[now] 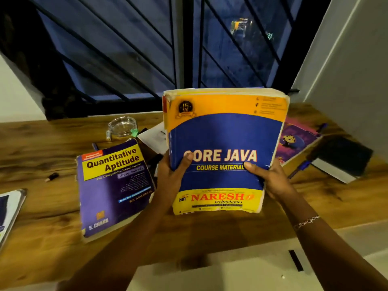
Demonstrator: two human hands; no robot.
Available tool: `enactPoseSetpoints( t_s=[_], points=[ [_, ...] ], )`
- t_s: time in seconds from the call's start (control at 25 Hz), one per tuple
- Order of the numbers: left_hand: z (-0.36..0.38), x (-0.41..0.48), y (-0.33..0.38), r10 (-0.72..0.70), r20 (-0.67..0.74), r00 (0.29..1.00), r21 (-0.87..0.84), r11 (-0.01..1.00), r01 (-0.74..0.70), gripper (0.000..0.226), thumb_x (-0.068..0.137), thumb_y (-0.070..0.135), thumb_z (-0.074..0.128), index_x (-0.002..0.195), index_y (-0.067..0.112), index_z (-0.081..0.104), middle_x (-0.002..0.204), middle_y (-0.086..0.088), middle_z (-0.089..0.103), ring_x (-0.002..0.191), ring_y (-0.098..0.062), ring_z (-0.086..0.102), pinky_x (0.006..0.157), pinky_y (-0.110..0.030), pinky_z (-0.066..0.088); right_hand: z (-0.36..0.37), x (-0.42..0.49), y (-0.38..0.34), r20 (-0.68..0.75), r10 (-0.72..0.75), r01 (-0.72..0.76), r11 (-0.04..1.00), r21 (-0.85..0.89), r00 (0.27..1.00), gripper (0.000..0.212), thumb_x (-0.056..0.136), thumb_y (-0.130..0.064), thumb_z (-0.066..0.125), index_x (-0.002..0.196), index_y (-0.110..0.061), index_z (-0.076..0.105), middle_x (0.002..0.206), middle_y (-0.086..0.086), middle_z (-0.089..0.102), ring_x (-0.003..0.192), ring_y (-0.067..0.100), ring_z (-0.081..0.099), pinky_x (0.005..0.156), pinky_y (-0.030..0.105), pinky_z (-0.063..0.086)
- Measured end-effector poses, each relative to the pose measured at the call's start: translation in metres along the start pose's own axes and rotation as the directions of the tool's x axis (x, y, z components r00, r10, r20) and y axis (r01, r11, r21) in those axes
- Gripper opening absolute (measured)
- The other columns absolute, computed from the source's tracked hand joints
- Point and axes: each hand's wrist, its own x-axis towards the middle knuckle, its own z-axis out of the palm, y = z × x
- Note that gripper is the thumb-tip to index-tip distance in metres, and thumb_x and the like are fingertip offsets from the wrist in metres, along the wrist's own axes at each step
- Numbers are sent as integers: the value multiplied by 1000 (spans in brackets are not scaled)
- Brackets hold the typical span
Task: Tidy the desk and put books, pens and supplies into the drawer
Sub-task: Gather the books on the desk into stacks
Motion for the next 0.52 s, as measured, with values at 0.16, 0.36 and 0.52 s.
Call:
enactPoseSetpoints(
  t_s=[0.16,0.36,0.52],
  points=[
    [14,17,-9,-121,-58,991,93,988,126,37,75,44,70,102,19,63,102,-9,70,92,-26,68,77,-36,57,-8,0,-16,-67,18,-24,994,-104,998,66,47,-39,87,101,-10,64,82,-4,75,72,11,71,60,25,57],
    [39,22,-43,-470,-36,882,19,882,470,48,75,30,72,112,1,59,105,-16,66,84,-33,63,70,-41,55,-34,13,-6,-153,287,-315,925,-213,946,27,83,-1,62,110,3,60,61,-5,72,53,11,68,50,24,56],
    [45,30,-61,-548,-48,835,63,832,551,42,81,6,67,118,-6,53,116,-19,60,96,-35,57,71,-38,50,-45,25,9,-156,381,-412,860,-302,911,30,83,0,62,113,2,57,72,0,73,57,12,67,51,23,55]
  ],
)
